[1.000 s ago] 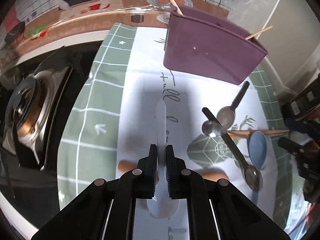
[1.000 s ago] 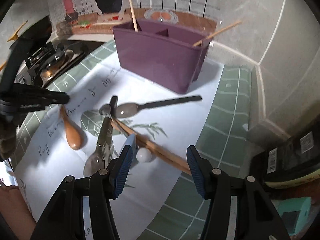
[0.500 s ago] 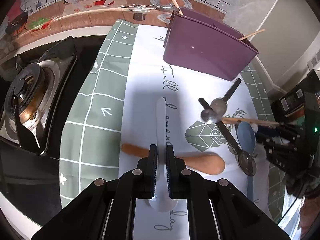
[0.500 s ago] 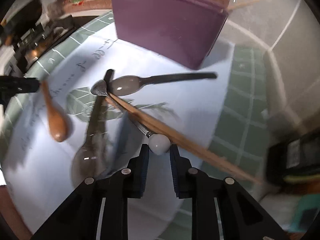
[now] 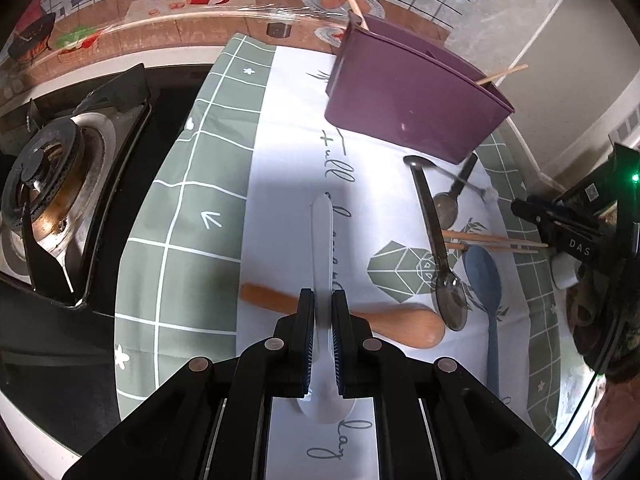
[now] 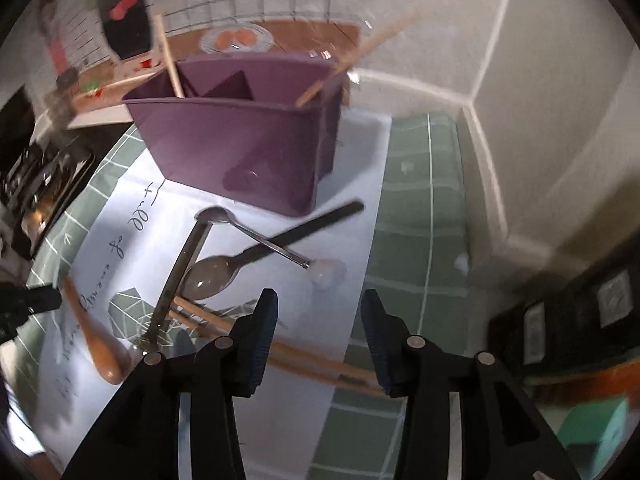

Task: Organize utensils
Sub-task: 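Grasp the white plastic spatula with the left tool while the right tool reaches for a spoon, then grasp the white-knobbed metal spoon handle with the right tool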

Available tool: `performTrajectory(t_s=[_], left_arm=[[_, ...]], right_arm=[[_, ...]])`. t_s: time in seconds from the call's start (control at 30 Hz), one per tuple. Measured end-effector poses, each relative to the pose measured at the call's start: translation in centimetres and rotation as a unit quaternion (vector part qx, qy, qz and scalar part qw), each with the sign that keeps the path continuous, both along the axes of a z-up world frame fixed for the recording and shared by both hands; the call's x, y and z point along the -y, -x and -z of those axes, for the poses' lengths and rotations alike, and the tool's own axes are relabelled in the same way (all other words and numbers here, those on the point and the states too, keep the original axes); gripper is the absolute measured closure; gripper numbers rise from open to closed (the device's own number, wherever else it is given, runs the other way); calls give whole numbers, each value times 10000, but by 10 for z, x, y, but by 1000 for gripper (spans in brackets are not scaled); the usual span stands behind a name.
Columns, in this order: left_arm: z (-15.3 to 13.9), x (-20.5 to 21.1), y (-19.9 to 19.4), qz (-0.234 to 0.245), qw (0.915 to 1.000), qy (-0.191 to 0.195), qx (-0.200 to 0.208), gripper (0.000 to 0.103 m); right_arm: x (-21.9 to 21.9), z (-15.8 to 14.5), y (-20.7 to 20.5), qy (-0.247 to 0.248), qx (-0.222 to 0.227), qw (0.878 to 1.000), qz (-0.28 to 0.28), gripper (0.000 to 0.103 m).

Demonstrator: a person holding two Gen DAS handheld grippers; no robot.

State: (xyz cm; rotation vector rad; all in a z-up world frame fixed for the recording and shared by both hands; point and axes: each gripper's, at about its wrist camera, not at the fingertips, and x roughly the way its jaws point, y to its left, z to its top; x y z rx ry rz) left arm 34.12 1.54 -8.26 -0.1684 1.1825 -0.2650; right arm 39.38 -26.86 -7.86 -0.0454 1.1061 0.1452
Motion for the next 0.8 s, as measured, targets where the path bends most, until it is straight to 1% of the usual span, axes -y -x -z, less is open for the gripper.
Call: performTrajectory(t_s=[0.07, 0.1, 0.17, 0.2, 0.27, 0.3, 0.33, 0.37, 0.4, 0.43, 0.5, 0.53, 0.57, 0.63, 0.7, 0.8], left_arm=[[1, -2, -2, -61, 10000, 40, -2, 94], [1, -3, -4, -102, 9999, 49, 10, 94], [2, -4, -4, -133, 9999, 60, 23, 94], [2, -5, -5, -129, 9999, 66, 22, 94], [3, -5, -5, -93, 9999, 47, 24, 94], [2, -6, -6, -87, 10000, 33, 27, 94], [2, -8, -6, -83, 10000, 29, 27, 94], [1, -9, -7, -77, 10000, 27, 22, 94], [1, -10, -7, -72, 10000, 23, 25, 94], [0, -11, -6, -71, 10000, 15, 37, 94], [-2, -13, -5, -47, 10000, 6, 46, 94], [-2, -13, -5, -47, 10000, 2, 47, 94], [-2, -14, -4, -42, 10000, -2, 40, 94], [-1, -15, -4, -22, 10000, 1, 12, 94], [1, -15, -4, 5, 10000, 2, -2, 94], [1, -13, -3, 70, 10000, 60, -5, 94]], right_arm=[[5, 8, -7, -593, -283, 9966, 498, 62], [7, 10, -8, -971, -353, 9912, 824, 62], [-1, 10, -9, -1385, -264, 9829, 1182, 62], [-11, 10, -12, -1457, -200, 9809, 1274, 62], [-38, 7, -19, -1290, -55, 9842, 1213, 62], [-53, 6, -25, -1014, 72, 9892, 1052, 63], [-70, 7, -31, -605, 277, 9941, 851, 68], [-80, 10, -36, -344, 376, 9962, 711, 76], [-90, 16, -42, -91, 424, 9975, 564, 80], [-93, 21, -47, -27, 385, 9980, 495, 86], [-94, 33, -58, -66, 212, 9988, 436, 88], [-93, 36, -60, -130, 210, 9989, 393, 89], [-93, 35, -61, -179, 208, 9991, 321, 89], [-95, 34, -59, -389, 24, 9992, 69, 89], [-100, 34, -49, -472, -121, 9985, -233, 89], [-102, 32, -20, -347, -229, 9968, -684, 89]])
